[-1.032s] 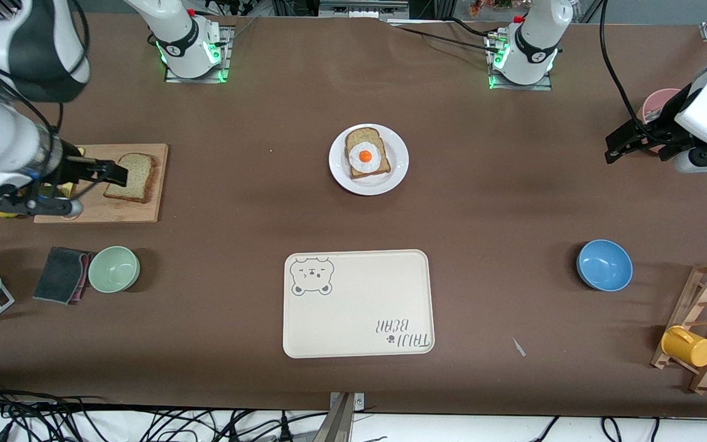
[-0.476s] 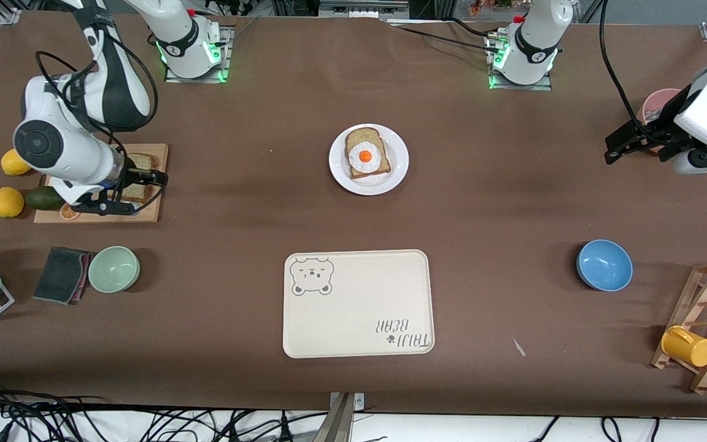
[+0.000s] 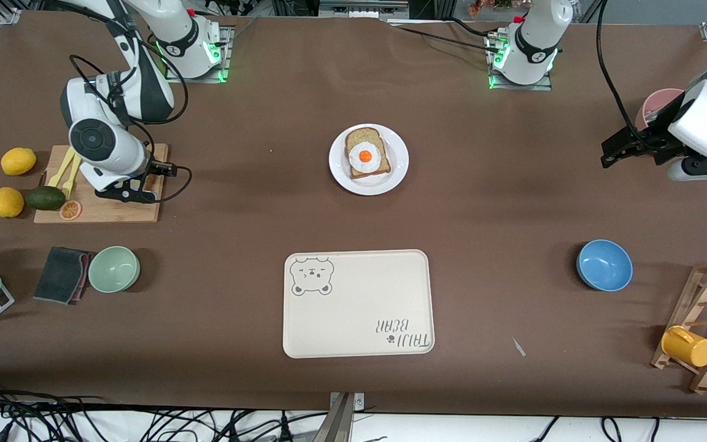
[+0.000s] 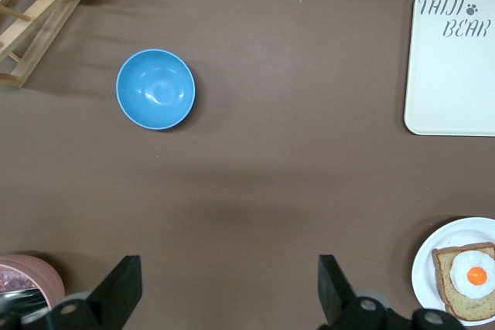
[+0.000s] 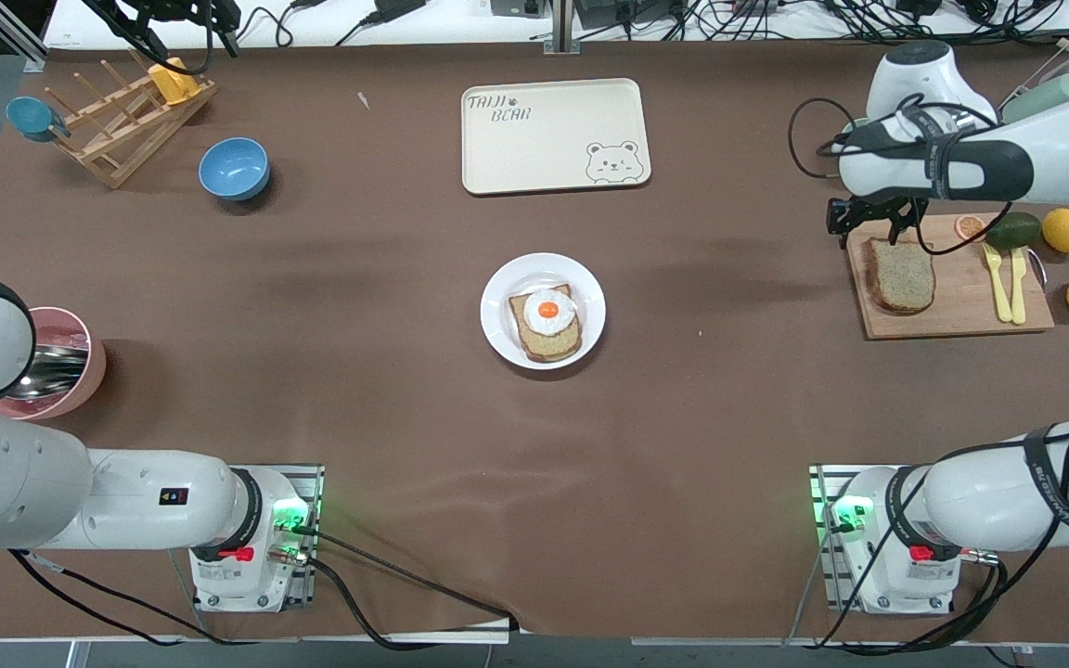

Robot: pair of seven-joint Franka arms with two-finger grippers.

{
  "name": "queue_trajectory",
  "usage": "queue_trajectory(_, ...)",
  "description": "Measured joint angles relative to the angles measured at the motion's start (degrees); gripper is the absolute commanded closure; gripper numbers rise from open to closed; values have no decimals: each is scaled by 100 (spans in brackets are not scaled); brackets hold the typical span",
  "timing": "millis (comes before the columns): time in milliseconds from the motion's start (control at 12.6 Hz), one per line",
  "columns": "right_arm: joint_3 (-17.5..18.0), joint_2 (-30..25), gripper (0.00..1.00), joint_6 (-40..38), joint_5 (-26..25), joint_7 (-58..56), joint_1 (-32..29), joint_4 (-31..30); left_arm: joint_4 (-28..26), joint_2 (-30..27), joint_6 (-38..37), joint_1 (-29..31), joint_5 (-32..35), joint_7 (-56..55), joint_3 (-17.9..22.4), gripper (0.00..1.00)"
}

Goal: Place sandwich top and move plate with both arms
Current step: 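Lower the right gripper onto the bread slice on the cutting board and grasp, then lift the bread with the right gripper while the left gripper moves out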

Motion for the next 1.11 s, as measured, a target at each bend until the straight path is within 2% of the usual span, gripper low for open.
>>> queue_trajectory(238,-94,50,30,390,-164,295,-2,-275,-2,33,-15,6,0,-10,5,0)
queue_trajectory(476,-497,239,31,771,-262,308,-29,-318,-5,188,-22,5,0,-14,1,0)
queue_trajectory(635,-531,408,31,891,-266,308,-27,-318,-4,245,-22,5,-8,-20,0,0)
queue_trajectory(873,-530,437,37,900,-266,310,-18,-318,3,247,-22,6,-9,-30,0,0)
queue_trajectory(1111,-537,531,39,914,-533,368,-24,-318,3,247,-22,5,-69,-37,-1,0)
